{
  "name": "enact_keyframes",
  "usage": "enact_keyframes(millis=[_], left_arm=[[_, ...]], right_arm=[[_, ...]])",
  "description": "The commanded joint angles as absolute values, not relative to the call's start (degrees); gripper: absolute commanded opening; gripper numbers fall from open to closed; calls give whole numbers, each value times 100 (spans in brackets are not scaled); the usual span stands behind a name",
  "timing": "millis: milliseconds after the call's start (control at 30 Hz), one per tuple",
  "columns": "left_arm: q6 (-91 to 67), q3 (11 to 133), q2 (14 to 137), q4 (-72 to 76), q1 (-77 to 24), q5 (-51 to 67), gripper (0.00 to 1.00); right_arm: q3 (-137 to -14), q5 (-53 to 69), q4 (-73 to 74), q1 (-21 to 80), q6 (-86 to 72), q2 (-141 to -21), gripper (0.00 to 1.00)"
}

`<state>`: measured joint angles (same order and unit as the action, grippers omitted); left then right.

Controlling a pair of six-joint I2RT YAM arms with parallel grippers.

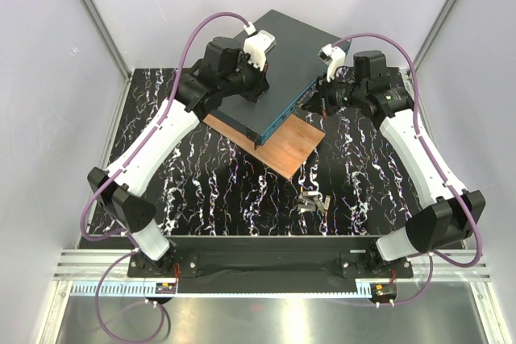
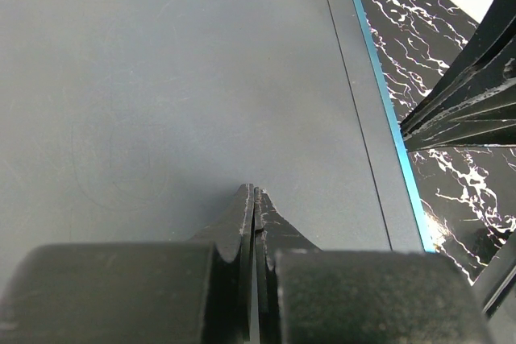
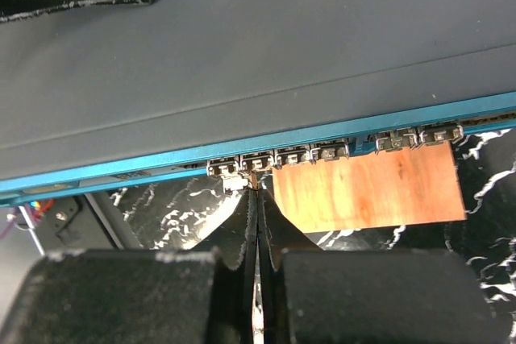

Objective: Insert the plug into the switch port

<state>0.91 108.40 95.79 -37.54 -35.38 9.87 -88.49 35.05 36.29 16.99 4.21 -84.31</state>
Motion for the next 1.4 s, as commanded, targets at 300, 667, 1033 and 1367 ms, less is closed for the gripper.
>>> enact_keyframes(millis=[300, 667, 1033, 1367], left_arm=[[18, 11030, 9633, -3445, -3516, 1116, 0], [-122, 10943, 9642, -3428, -3524, 1134, 0], [-220, 10925, 9686, -3384, -3516, 1178, 0], [-202, 10907, 9668, -3401, -3524, 1169, 0]], right_arm=[[-8842, 3858, 2322, 1775, -1044, -8525, 0], [-8499, 3621, 1890, 1775, -2011, -8578, 0], [-8315, 3735, 1468, 1732, -2733, -8666, 0], [-8130, 3955, 1590, 1635, -2822, -8464, 0]])
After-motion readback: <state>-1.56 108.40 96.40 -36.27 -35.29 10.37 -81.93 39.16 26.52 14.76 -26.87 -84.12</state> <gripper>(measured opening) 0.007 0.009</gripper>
